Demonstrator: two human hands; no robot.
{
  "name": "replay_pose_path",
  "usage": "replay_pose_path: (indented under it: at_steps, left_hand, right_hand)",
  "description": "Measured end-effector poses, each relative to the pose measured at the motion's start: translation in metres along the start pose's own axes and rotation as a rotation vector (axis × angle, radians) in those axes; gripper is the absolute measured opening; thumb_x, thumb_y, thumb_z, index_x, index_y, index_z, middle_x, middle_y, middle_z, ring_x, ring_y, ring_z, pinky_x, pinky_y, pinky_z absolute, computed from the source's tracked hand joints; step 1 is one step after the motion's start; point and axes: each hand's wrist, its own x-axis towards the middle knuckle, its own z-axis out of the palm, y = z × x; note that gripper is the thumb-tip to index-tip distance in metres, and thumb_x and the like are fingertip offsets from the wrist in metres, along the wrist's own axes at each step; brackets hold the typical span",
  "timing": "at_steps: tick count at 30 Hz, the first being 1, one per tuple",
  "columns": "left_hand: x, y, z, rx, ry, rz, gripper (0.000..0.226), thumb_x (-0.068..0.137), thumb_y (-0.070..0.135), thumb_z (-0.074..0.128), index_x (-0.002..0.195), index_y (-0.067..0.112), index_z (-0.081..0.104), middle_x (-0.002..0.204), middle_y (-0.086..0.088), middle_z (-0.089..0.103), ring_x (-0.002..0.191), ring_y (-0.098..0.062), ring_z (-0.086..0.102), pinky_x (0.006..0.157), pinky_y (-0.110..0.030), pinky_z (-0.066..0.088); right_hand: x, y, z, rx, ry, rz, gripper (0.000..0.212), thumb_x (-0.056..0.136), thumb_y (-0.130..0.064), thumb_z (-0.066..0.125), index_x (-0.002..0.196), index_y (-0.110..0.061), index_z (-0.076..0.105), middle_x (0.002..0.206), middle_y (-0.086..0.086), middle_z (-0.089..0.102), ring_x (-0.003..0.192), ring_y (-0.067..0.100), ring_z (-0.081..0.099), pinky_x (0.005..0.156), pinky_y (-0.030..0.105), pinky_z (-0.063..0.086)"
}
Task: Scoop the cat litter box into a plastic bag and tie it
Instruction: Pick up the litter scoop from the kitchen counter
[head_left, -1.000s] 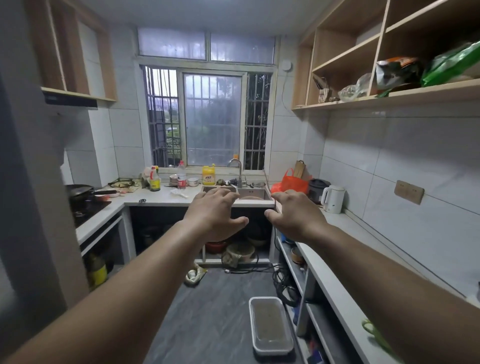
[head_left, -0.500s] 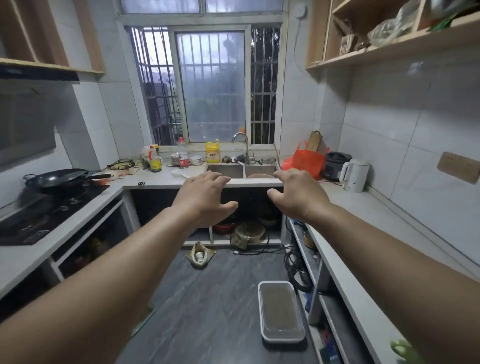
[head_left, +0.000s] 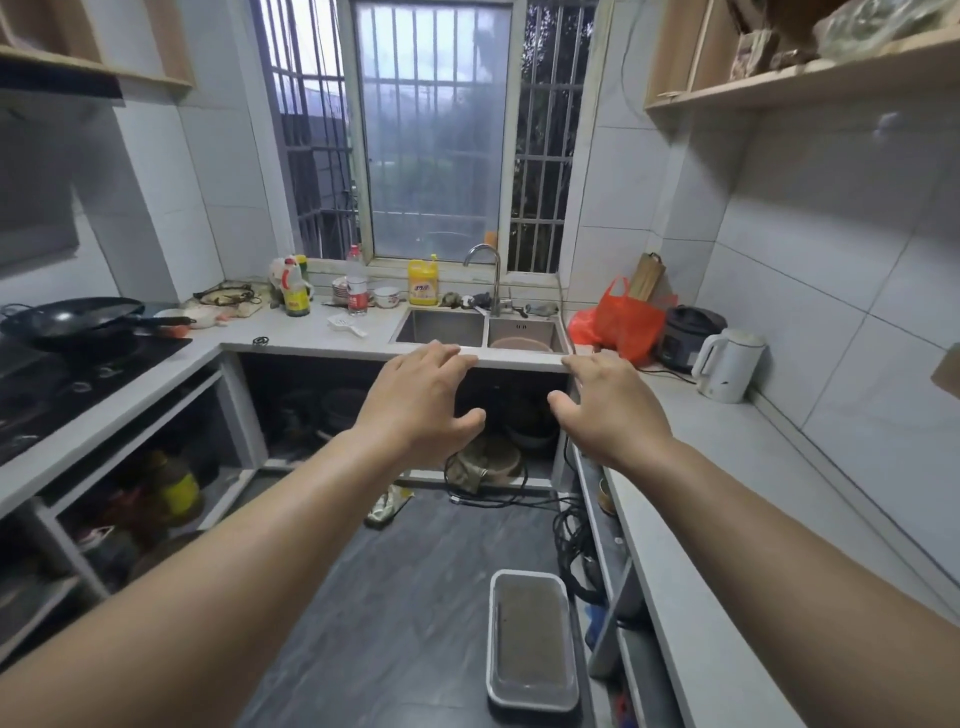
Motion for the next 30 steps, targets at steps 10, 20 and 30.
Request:
replay_pose_path:
  at_steps: [10, 20, 30]
  left_hand:
    - [0.047, -0.077, 0.059, -0.052, -0.006, -0.009, 0.073, 0.088, 0.056, 0.054, 0.152, 0.026, 0.039, 0.159, 0.003, 0.038, 0.15, -0.017, 0.028, 0.122, -0.043, 0.027]
    - [0.124, -0.173, 0.117, -0.115, -0.053, 0.045, 0.072, 0.09, 0.057, 0.054, 0.154, 0.028, 0.036, 0.162, 0.003, 0.035, 0.152, -0.019, 0.025, 0.124, -0.043, 0.024]
    - [0.183, -0.19, 0.204, -0.174, -0.171, 0.086, 0.072, 0.088, 0.056, 0.055, 0.153, 0.028, 0.039, 0.16, 0.002, 0.038, 0.151, -0.019, 0.027, 0.122, -0.045, 0.028]
  right_hand:
    - [0.068, -0.01, 0.058, -0.026, 0.02, 0.026, 0.044, 0.093, -0.037, 0.056, 0.129, -0.013, 0.059, 0.123, 0.009, 0.06, 0.122, 0.028, 0.048, 0.1, 0.044, 0.046]
    - [0.156, -0.042, 0.148, -0.036, -0.022, 0.113, 0.051, 0.095, -0.037, 0.054, 0.141, -0.016, 0.052, 0.138, 0.006, 0.056, 0.129, 0.028, 0.046, 0.105, 0.042, 0.043]
    - [0.21, -0.006, 0.221, -0.029, -0.092, 0.182, 0.051, 0.097, -0.036, 0.052, 0.145, -0.018, 0.049, 0.141, 0.003, 0.056, 0.131, 0.025, 0.046, 0.106, 0.042, 0.044]
